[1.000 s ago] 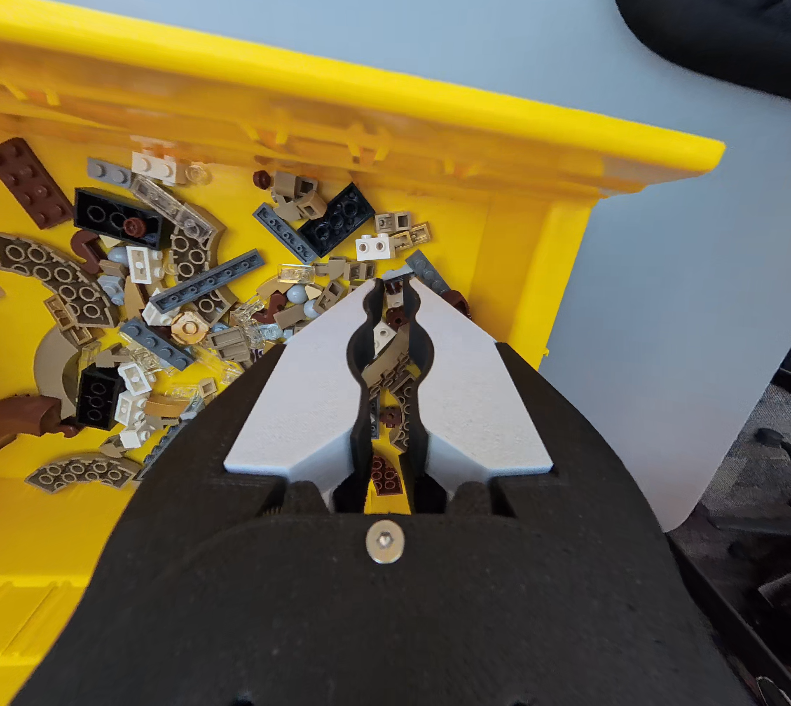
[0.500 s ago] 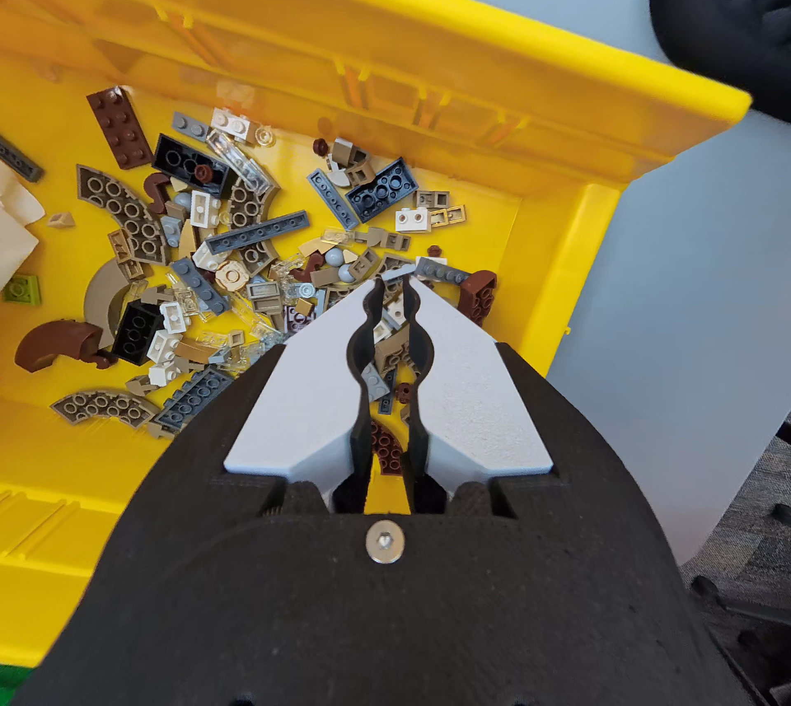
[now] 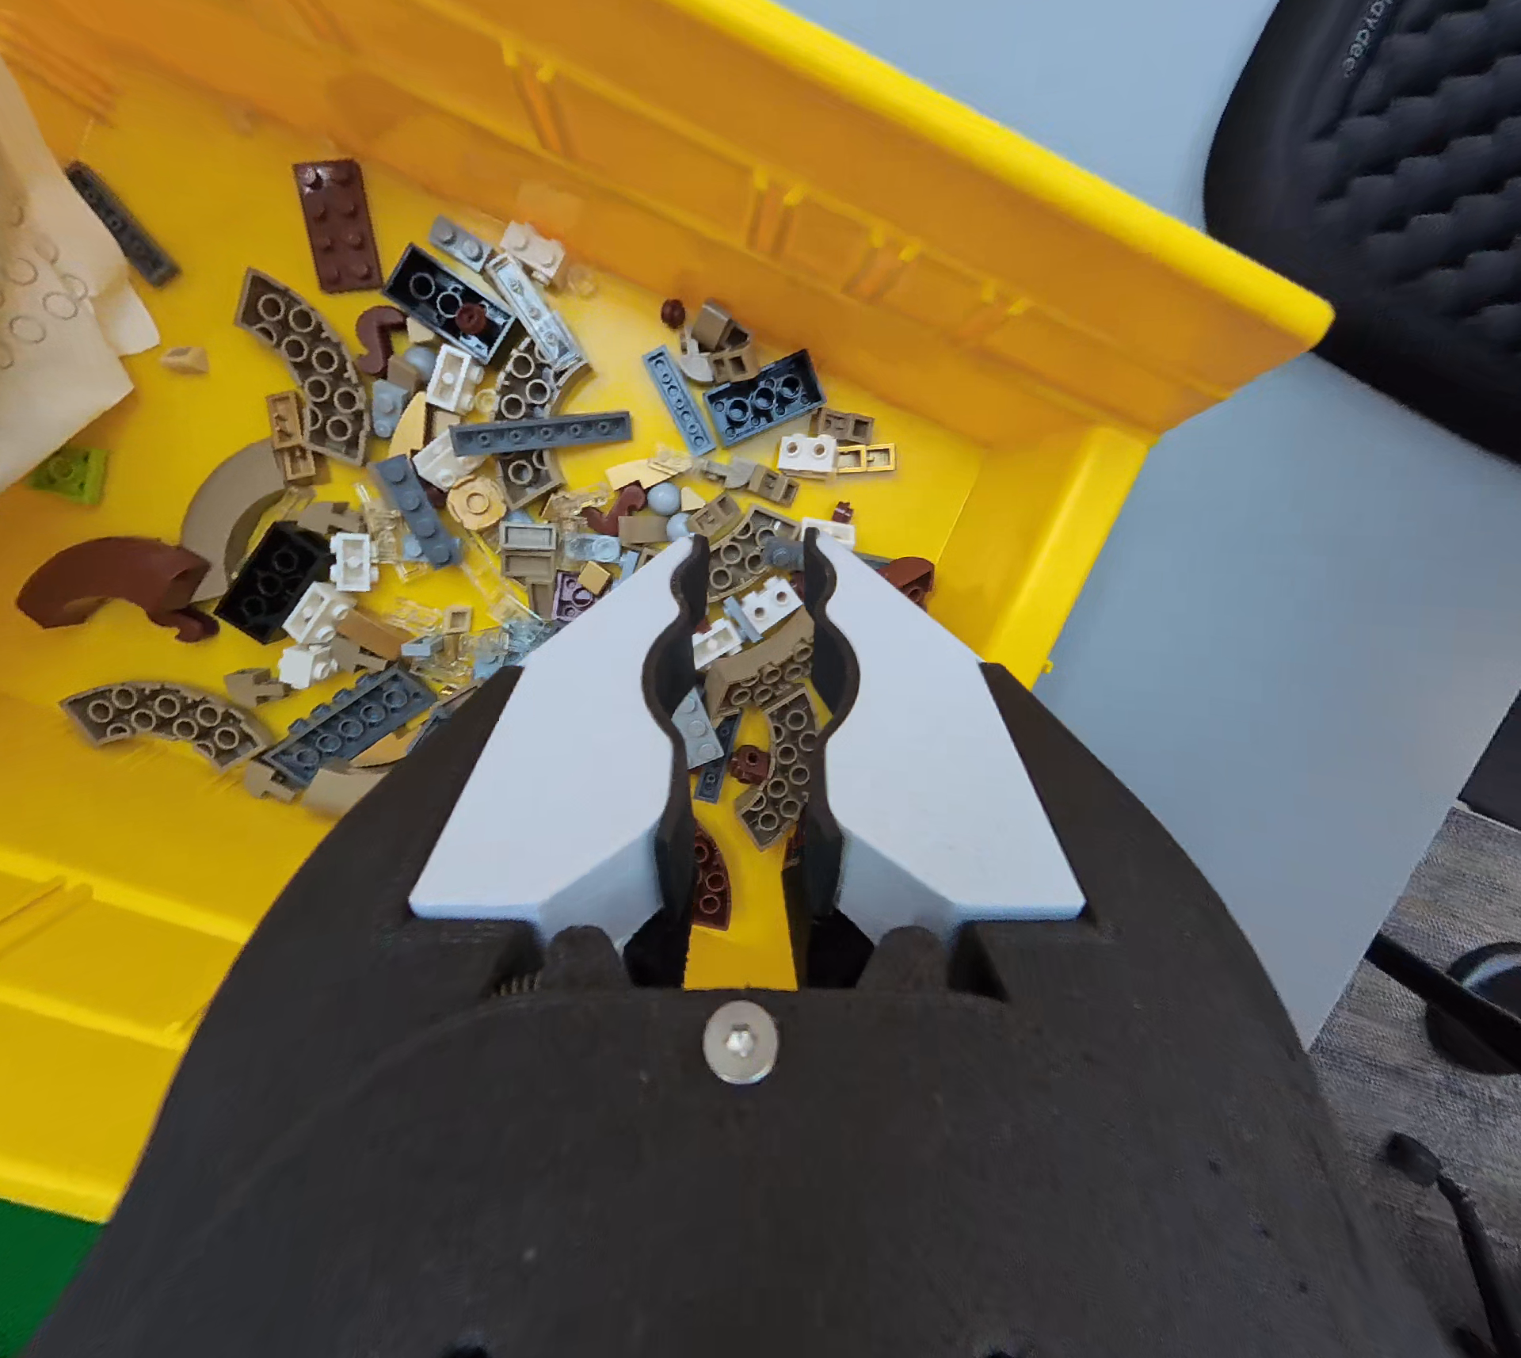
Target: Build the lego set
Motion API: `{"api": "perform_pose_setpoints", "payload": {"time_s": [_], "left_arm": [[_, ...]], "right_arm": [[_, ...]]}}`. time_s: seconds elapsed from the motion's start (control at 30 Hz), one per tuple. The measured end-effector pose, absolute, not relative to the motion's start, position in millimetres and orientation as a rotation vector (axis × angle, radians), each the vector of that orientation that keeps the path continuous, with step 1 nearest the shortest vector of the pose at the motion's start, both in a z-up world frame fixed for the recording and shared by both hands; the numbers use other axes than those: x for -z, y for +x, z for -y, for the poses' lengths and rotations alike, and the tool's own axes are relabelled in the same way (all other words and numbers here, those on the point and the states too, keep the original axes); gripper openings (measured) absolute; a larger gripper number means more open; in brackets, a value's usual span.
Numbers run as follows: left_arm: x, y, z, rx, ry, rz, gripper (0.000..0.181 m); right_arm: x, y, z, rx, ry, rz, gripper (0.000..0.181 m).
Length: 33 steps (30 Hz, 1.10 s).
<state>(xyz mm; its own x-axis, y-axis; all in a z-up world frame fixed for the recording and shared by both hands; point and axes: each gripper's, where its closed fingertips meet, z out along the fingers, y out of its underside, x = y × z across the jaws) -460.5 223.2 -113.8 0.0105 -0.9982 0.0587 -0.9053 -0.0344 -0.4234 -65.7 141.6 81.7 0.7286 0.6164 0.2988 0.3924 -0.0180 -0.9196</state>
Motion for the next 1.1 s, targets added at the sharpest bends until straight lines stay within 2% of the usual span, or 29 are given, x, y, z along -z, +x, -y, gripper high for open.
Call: {"api": "perform_pose_setpoints", "payload": {"time_s": [0.37,0.87,1.1], "left_arm": [[140.0,-452.9,-188.1,0.36,-1.856,-2.283,0.012],[156.8,-456.2,-195.7,0.291,-1.881,-2.332,0.005],[139.7,-457.2,-204.3,0.289,-1.881,-2.226,0.003]], "right_arm": [[-78.8,-69.2,-141.2,-0.213,-1.645,0.843,0.027],[-78.8,-67.0,-140.6,-0.209,-1.647,0.846,0.027],[-84.6,-65.9,-137.4,-0.199,-1.634,0.844,0.027]]}}
